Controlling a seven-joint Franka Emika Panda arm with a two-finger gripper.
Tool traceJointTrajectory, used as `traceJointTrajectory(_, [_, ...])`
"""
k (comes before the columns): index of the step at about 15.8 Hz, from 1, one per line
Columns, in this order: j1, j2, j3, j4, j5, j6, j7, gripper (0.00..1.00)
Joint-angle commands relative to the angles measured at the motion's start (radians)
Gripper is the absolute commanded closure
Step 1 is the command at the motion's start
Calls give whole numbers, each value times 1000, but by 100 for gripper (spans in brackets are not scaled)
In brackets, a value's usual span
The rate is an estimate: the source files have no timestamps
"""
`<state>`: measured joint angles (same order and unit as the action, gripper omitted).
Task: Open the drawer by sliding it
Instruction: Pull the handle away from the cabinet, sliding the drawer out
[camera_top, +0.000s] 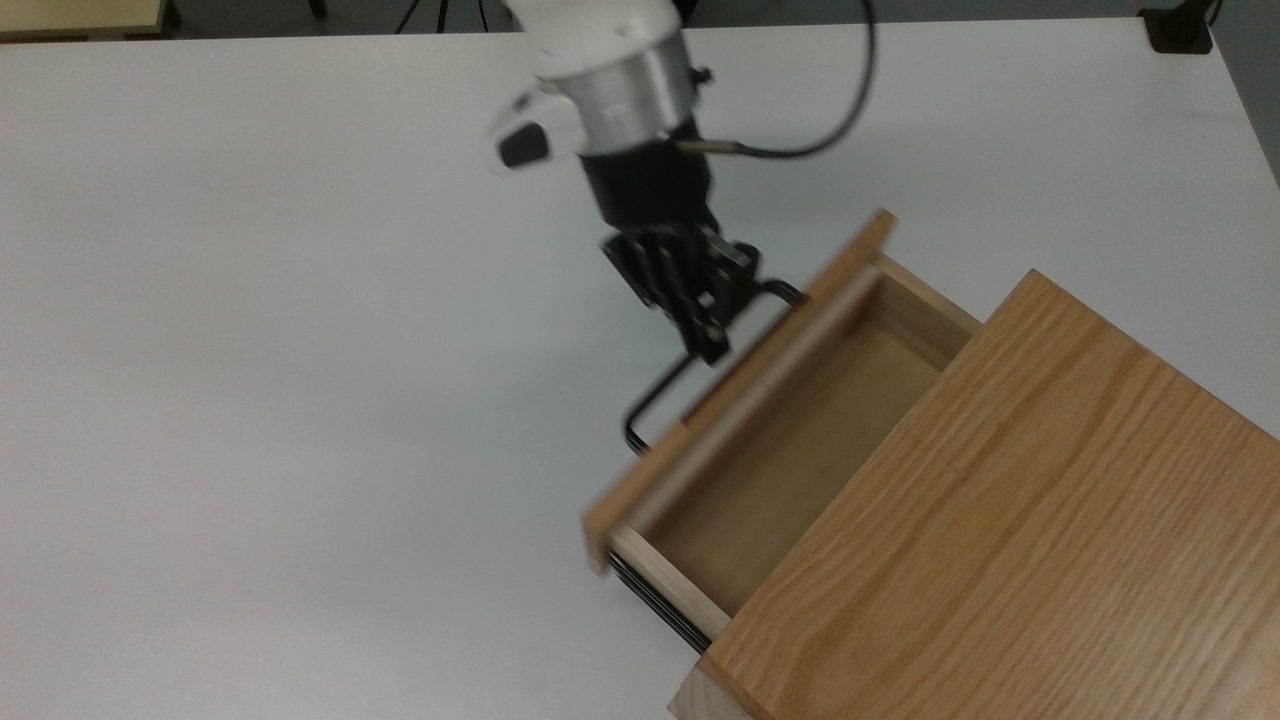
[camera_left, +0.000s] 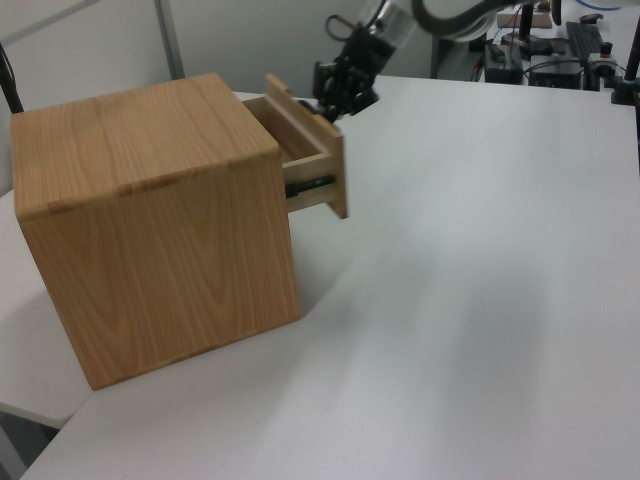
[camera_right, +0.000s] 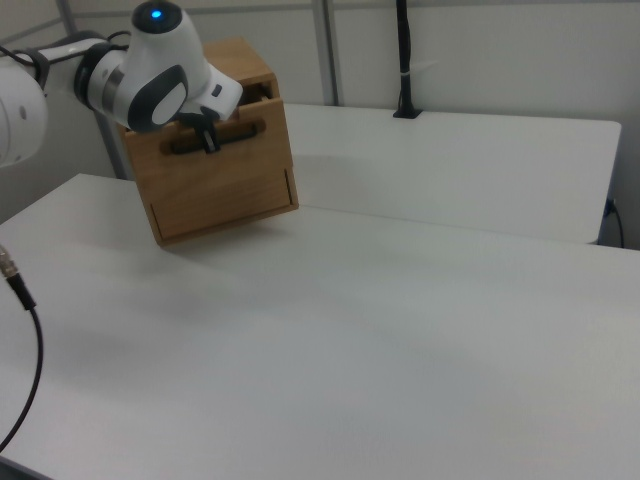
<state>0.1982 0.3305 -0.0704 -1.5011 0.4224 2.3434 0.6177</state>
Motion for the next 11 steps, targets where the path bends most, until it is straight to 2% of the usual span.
traceJointTrajectory(1, [-49,-159,-12,-129,50,-186,-133,100])
traceJointTrajectory(6, [-94,-249,-42,-217,50,-298,-233,100])
traceJointTrajectory(11, [-103,-288,-106,-229,50,-403,-288,100])
